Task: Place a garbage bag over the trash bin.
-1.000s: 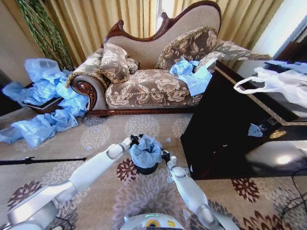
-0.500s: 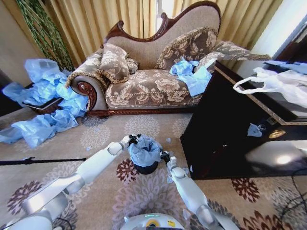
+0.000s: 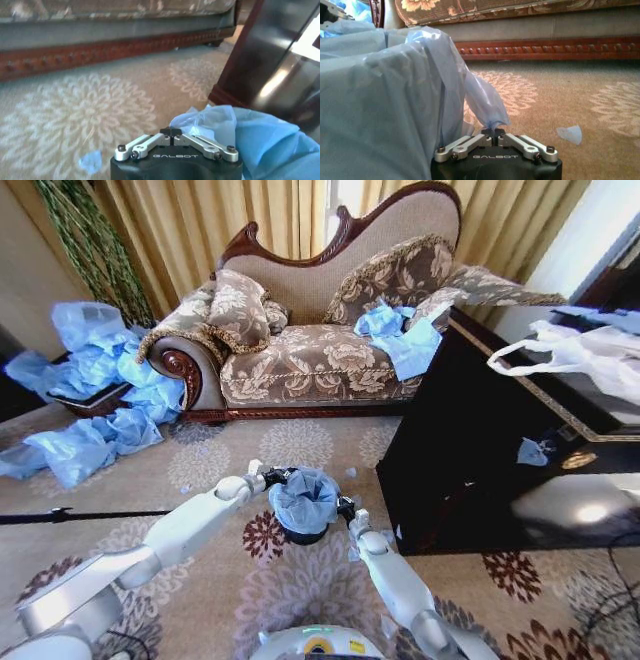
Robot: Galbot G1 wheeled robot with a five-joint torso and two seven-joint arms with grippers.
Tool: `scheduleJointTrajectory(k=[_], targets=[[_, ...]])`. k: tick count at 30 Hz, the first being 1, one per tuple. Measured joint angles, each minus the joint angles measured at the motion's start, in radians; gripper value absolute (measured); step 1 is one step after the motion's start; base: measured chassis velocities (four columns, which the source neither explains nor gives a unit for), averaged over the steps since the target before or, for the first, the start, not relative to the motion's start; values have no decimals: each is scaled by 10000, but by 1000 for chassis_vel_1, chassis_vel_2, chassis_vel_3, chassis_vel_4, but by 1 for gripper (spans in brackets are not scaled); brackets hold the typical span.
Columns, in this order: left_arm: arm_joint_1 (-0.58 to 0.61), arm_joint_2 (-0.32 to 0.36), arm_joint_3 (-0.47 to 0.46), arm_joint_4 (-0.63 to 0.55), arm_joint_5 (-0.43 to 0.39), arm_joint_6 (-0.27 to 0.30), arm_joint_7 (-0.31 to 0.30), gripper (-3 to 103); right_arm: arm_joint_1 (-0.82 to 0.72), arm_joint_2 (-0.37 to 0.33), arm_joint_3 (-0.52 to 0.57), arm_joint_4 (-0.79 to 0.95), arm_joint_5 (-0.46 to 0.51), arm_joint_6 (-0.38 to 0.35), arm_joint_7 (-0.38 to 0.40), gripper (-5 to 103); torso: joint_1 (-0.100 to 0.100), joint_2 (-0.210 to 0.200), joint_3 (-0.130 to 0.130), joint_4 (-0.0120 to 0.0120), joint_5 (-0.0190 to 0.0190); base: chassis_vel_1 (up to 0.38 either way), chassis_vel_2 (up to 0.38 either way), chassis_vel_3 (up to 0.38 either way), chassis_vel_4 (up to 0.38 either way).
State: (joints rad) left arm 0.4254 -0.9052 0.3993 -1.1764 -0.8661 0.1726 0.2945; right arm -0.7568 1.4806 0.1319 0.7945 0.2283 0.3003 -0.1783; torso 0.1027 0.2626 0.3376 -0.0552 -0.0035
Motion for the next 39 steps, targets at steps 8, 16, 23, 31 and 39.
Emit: scheduleJointTrajectory(k=[8, 16, 23, 31, 39], targets=[[-103, 2, -316, 212, -1381, 1349, -488, 0, -107, -13, -26, 41, -32, 35, -4, 0, 0, 0, -1, -1, 0, 0, 0, 0, 0], [-148, -176, -321, 910, -1599, 1620, 19, 0, -158, -25, -58, 30, -46, 102, -20, 0, 0, 0, -2, -1, 1, 0, 0, 0, 0], [277, -472, -289, 1898, -133, 613, 1495, 0, -274, 56, -135, 47, -159, 122, -30, 0, -1, 0, -2, 1, 0, 0, 0, 0, 0], [749, -465, -576, 1824, 76, -177, 1287, 0, -497, -37, -126, 300, -208, 122, 10, 0, -1, 0, -2, 1, 2, 0, 0, 0, 0], [2527, -274, -2974, 816, -193, -904, 294, 26, -1834, -753, 199, 2839, -297, -413, 587, 22, -2, 1, -4, 0, -1, 0, 0, 0, 0]])
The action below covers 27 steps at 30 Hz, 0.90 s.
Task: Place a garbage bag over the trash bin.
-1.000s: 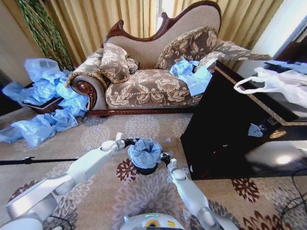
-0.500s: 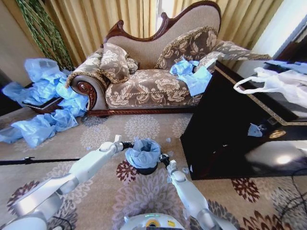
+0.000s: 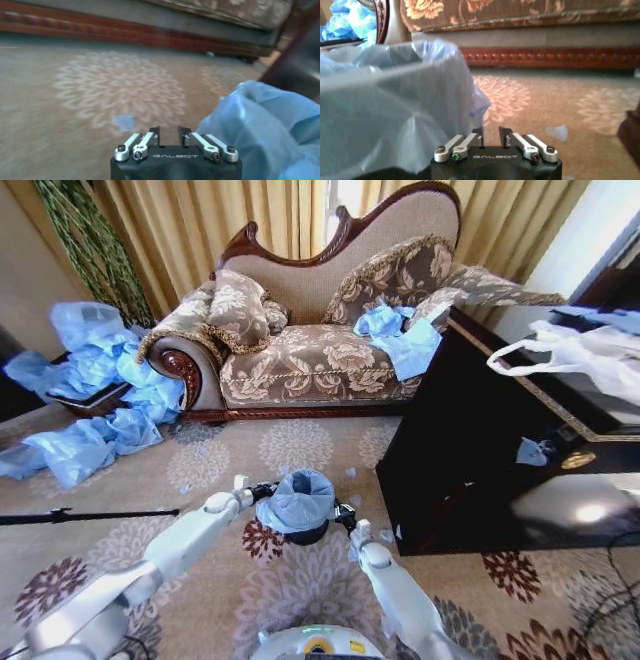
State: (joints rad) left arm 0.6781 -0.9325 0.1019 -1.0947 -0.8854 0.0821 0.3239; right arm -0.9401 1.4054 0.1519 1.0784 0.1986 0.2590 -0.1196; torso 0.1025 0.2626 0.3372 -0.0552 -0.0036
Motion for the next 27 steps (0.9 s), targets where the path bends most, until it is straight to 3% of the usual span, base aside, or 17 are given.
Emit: scheduleJointTrajectory(k=[6, 8, 10, 12, 13, 14, 15, 16, 17, 18, 21, 22, 24, 25, 27], targets=[[1514, 223, -1461, -827, 302, -568, -849, 47, -560, -508, 118, 1607, -150, -189, 457, 44, 0, -1, 0, 12, 0, 0, 0, 0, 0], [1787, 168, -1830, -1207, 201, -761, -1282, 53, -745, -773, 249, 2376, -101, -372, 685, 44, 0, 0, 0, -2, 0, 0, 0, 0, 0], [2087, 125, -2135, -1934, 196, -1165, -2074, 64, -894, -1195, 417, 3518, -96, -453, 877, 61, 0, 0, 1, -7, 1, 0, 0, 0, 0], [2126, 116, -2177, -2105, 302, -1303, -2292, 64, -917, -1286, 437, 3790, -80, -459, 923, 61, 0, 0, 1, -7, 2, 0, 0, 0, 0], [2168, 51, -2244, -2556, 809, -1713, -2992, 69, -1048, -1596, 451, 4689, 127, -432, 1144, 66, 0, 0, 1, 4, 5, 0, 0, 0, 0], [2168, 51, -2244, -2556, 809, -1713, -2992, 69, -1048, -1596, 451, 4689, 127, -432, 1144, 66, 0, 0, 1, 4, 5, 0, 0, 0, 0], [2189, 4, -2254, -2820, 1168, -1822, -3365, 74, -1147, -1728, 442, 5056, 260, -404, 1267, 66, 0, 0, 1, 5, 3, 0, 0, 0, 0], [2242, -74, -2294, -3182, 1675, -1861, -3879, 80, -1320, -1918, 404, 5559, 435, -433, 1425, 77, 1, -1, 1, 3, 2, 0, 0, 0, 0], [2477, -228, -2449, -4030, 2448, -1841, -4717, 85, -1594, -2252, 251, 6514, 746, -650, 1679, 83, 0, 0, 0, -13, -1, 0, 0, 0, 0], [2477, -228, -2449, -4030, 2448, -1841, -4717, 85, -1594, -2252, 251, 6514, 746, -650, 1679, 83, 0, 0, 0, -13, -1, 0, 0, 0, 0], [3352, -267, -2757, -6126, 2849, -1392, -5768, 98, -1512, -2786, -469, 7344, 1305, -1313, 1672, 97, 0, 0, 0, -11, -6, 0, 0, 0, 0], [3352, -267, -2757, -6126, 2849, -1392, -5768, 98, -1512, -2786, -469, 7344, 1305, -1313, 1672, 97, 0, 0, 0, -11, -6, 0, 0, 0, 0], [4772, -99, -3600, -7553, 2869, -1230, -5932, 100, -879, -2919, -1306, 6728, 1370, -1608, 1626, 100, 0, 0, 1, 6, 5, 0, 0, 0, 0], [4772, -99, -3600, -7553, 2869, -1230, -5932, 100, -879, -2919, -1306, 6728, 1370, -1608, 1626, 100, 0, 0, 1, 6, 5, 0, 0, 0, 0], [5946, 33, -4220, -8320, 2906, -1365, -5339, 100, -318, -2827, -1895, 6211, 1344, -1933, 1707, 100, 0, 0, 1, 13, 3, 0, 0, 0, 0]])
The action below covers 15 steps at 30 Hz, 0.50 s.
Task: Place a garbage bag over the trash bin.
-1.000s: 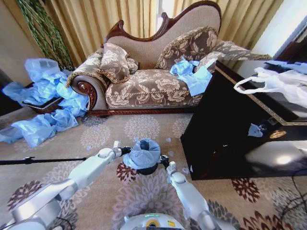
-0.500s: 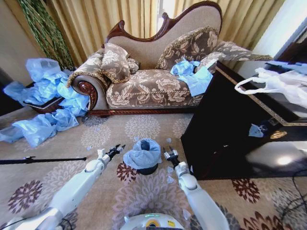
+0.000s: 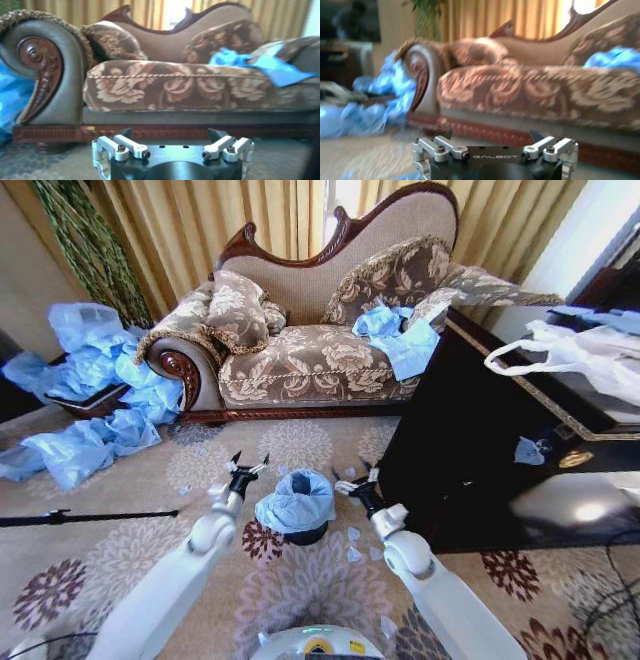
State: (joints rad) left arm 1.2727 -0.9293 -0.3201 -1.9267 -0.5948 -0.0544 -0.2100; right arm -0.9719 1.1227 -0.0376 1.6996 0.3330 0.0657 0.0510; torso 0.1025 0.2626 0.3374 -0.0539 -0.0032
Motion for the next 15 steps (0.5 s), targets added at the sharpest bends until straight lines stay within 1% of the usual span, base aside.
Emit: scheduleJointTrajectory(k=[1, 3, 5, 7, 8, 10, 11, 12, 13, 14, 15], targets=[[0, 0, 0, 0, 0, 0, 0, 100, 0, 0, 0, 0, 0, 0, 0, 100, 0, 0, 0, 0, 0, 0, 0, 0, 0], [949, 141, -397, -384, 487, -438, 777, 100, 433, 199, -340, -230, -3, -538, 129, 100, 0, 0, 0, -5, -3, 0, 0, 0, 0], [1388, 123, -720, -478, 903, -667, 1108, 101, 684, 222, -697, -269, 121, -751, 89, 101, 1, 0, 0, -17, -4, 0, 0, 0, 0], [1488, 93, -835, -511, 958, -707, 1143, 101, 763, 214, -820, -292, 171, -784, 21, 101, 1, 0, 0, -17, -4, 0, 0, 0, 0], [1778, -36, -1165, -673, 963, -752, 1153, 100, 986, 216, -1149, -414, 368, -882, -263, 98, 1, 0, 0, -16, -6, 0, 0, 0, 0], [2169, -209, -1643, -952, 818, -756, 1080, 98, 1247, 352, -1489, -661, 462, -1010, -444, 91, 1, 0, 0, -16, -7, 0, 0, 0, 0], [2169, -209, -1643, -952, 818, -756, 1080, 98, 1247, 352, -1489, -661, 462, -1010, -444, 91, 1, 0, 0, -16, -7, 0, 0, 0, 0], [2432, -331, -2027, -1221, 651, -742, 972, 95, 1503, 519, -1787, -924, 514, -1162, -447, 87, 1, 0, 1, -14, -3, 0, 0, 0, 0], [2591, -437, -2352, -1452, 450, -727, 855, 97, 1747, 677, -2009, -1187, 569, -1325, -437, 82, 0, 0, 0, -13, -3, 0, 0, 0, 0], [2591, -437, -2352, -1452, 450, -727, 855, 97, 1747, 677, -2009, -1187, 569, -1325, -437, 82, 0, 0, 0, -13, -3, 0, 0, 0, 0], [2666, -499, -2562, -1600, 300, -707, 764, 97, 1873, 749, -2102, -1331, 591, -1399, -422, 82, 1, 0, 0, -12, -3, 0, 0, 0, 0]])
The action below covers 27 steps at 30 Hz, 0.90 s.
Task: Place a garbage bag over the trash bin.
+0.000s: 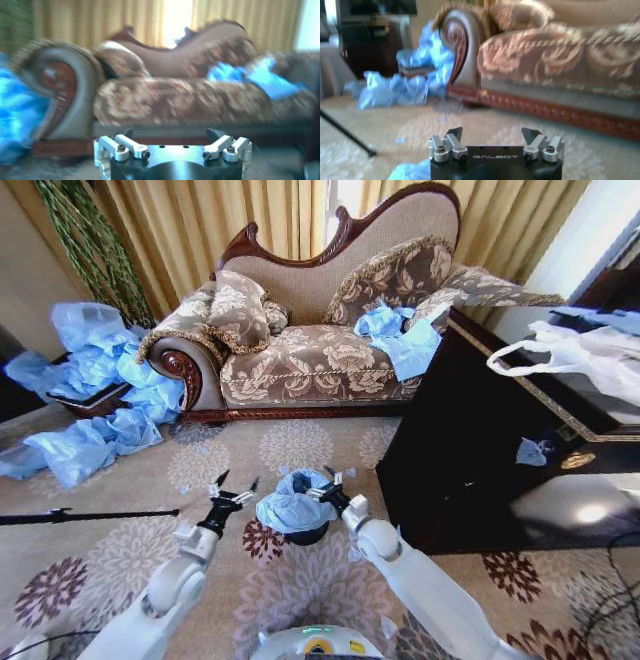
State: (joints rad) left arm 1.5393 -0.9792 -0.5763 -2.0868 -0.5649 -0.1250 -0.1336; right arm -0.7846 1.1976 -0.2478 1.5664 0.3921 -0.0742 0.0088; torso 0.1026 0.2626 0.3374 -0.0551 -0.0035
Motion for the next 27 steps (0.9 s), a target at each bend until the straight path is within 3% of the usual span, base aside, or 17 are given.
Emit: scheduleJointTrajectory(k=[1, 3, 7, 8, 10, 11, 13, 16, 17, 19, 20, 27], targets=[[168, -142, -594, -392, -459, 104, -371, 99, 432, 258, -236, -576, 2, -145, 50, 71, 0, 0, 0, 2, 0, 0, 0, 0, 0], [342, -240, -1342, -849, -995, 215, -752, 100, 870, 559, -368, -1341, -41, -430, -1, 65, 1, 0, 1, 1, -1, 0, 0, 0, 0], [618, -217, -2384, -1263, -1566, 273, -899, 100, 1090, 728, -412, -2020, -186, -949, 79, 49, 2, 0, 1, 1, 0, 0, 0, 0, 0], [618, -217, -2384, -1263, -1566, 273, -899, 100, 1090, 728, -412, -2020, -186, -949, 79, 49, 2, 0, 1, 1, 0, 0, 0, 0, 0], [669, -123, -2905, -1382, -1854, 283, -888, 100, 871, 458, -334, -1921, -123, -1495, 33, 38, 1, 0, 0, -3, 0, 0, 0, 0, 0], [645, -88, -3005, -1390, -1931, 293, -869, 100, 801, 334, -345, -1869, -82, -1666, -48, 33, 1, 0, 0, -9, -1, 0, 0, 0, 0], [595, -70, -3046, -1390, -1977, 309, -858, 100, 771, 263, -372, -1860, -72, -1731, -141, 33, 1, 0, 0, -9, -2, 0, 0, 0, 0], [363, -88, -3030, -1511, -2488, 499, -898, 100, 1025, 138, -850, -1963, -19, -1974, -267, 17, 1, 0, 0, -4, -2, 0, 0, 0, 0], [363, -88, -3030, -1511, -2488, 499, -898, 100, 1025, 138, -850, -1963, -19, -1974, -267, 17, 1, 0, 0, -4, -2, 0, 0, 0, 0], [340, -271, -3044, -1648, -2832, 650, -946, 100, 1726, 134, -1616, -2042, 387, -2515, -201, 6, 1, 0, 0, -4, 1, 0, 0, 0, 0], [354, -525, -3089, -1650, -2907, 654, -911, 100, 2607, 394, -2723, -2371, 812, -3045, -173, 1, 1, 0, 1, 1, -3, 0, 0, 0, 0], [509, -780, -3165, -1807, -2990, 549, -690, 100, 4148, 1702, -4182, -3943, 510, -3684, -912, 0, 1, 0, 1, 3, -2, 0, 0, 0, 0]])
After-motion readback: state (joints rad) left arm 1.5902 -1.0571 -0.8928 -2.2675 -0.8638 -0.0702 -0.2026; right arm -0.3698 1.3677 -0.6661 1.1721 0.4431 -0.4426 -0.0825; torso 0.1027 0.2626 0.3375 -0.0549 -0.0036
